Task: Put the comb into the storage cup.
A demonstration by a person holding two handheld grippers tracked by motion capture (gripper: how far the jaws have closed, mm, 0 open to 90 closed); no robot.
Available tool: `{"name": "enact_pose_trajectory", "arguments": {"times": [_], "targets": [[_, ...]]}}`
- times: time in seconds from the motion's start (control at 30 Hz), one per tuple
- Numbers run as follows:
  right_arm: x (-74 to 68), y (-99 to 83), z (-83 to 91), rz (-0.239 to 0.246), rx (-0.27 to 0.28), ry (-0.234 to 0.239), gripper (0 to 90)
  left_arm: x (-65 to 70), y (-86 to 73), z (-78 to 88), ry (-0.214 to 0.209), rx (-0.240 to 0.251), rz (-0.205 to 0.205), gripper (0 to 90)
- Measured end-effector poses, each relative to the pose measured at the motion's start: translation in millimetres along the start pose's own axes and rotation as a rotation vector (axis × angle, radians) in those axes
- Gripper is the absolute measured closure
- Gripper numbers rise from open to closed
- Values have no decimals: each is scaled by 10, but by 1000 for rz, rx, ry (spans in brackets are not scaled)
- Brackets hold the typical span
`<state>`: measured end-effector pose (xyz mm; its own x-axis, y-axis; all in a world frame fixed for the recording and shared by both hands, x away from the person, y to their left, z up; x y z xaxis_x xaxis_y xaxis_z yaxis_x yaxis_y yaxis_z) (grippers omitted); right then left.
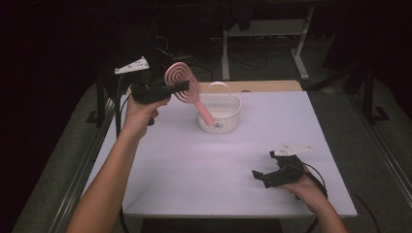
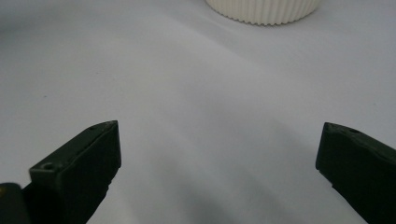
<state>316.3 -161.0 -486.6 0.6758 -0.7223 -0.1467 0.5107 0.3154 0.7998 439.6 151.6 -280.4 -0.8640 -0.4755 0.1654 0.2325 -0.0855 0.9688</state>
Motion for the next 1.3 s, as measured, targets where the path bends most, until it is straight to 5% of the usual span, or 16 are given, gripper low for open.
{"name": "enact_pose_trajectory", "arguments": {"times": [0.47, 1.3], "targets": [[2, -4, -2, 0, 0, 6, 0, -131, 129, -245, 17, 11, -6, 647], [-17, 3, -3, 5, -1, 11, 0, -321, 62, -718, 83, 27, 44, 647]]}}
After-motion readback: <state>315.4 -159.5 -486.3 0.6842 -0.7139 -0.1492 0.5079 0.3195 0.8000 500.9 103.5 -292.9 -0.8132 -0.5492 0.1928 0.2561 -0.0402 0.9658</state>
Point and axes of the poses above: each handheld gripper's, and its own axes: z roughly backward along the jaws, y roughly out of its top, x roughly to its right, the point moved 6 cm from there along -z, roughly forward along the jaws, and after that the axes turned 2 degrees about -z, right-handed, at the moved point
